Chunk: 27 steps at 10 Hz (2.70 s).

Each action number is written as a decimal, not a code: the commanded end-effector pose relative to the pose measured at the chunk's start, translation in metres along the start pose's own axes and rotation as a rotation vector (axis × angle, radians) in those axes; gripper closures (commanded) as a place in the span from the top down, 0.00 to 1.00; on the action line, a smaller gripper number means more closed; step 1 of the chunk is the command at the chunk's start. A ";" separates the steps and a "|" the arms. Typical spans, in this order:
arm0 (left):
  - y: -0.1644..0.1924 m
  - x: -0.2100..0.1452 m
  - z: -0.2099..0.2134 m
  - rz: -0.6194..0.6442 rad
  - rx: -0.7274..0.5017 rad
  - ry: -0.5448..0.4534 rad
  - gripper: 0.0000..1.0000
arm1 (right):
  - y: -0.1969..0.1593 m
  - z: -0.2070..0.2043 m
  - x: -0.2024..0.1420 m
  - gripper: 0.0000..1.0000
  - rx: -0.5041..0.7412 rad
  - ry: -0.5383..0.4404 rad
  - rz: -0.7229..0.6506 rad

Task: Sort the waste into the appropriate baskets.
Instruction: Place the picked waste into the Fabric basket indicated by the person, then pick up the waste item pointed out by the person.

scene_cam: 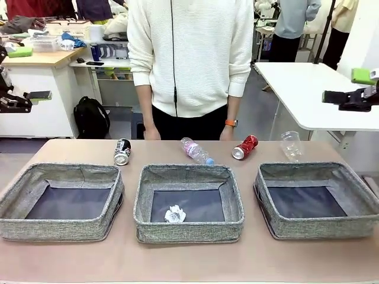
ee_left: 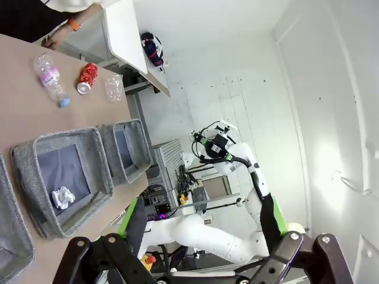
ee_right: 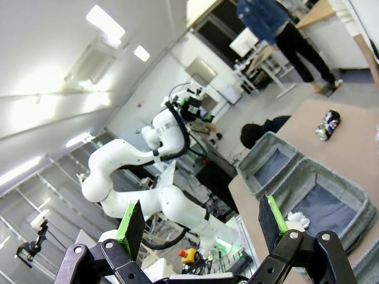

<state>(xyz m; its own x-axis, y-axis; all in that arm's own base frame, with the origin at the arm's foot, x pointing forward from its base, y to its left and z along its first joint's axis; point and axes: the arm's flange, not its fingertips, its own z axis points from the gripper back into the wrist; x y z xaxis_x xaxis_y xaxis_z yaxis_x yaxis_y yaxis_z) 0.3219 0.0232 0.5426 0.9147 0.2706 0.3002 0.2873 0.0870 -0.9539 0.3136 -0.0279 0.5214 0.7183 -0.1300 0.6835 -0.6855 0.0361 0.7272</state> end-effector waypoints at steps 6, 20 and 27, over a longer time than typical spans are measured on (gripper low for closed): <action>-0.002 -0.002 0.003 -0.002 0.001 0.010 1.00 | 0.000 -0.002 0.003 1.00 0.016 -0.014 0.028; -0.002 -0.002 0.003 -0.002 0.001 0.010 1.00 | -0.020 0.004 0.012 1.00 -1.341 0.189 0.627; -0.002 -0.002 0.003 -0.002 0.001 0.010 1.00 | 0.007 0.036 0.046 1.00 -1.055 0.166 0.668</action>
<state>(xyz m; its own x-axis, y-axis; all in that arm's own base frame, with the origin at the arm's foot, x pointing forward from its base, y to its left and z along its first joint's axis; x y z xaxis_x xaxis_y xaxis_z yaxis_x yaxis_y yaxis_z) 0.3208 0.0255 0.5428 0.9146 0.2713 0.2997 0.2876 0.0843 -0.9540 0.3388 -0.0659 0.5508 0.3285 0.3316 0.8844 -0.5832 0.8078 -0.0862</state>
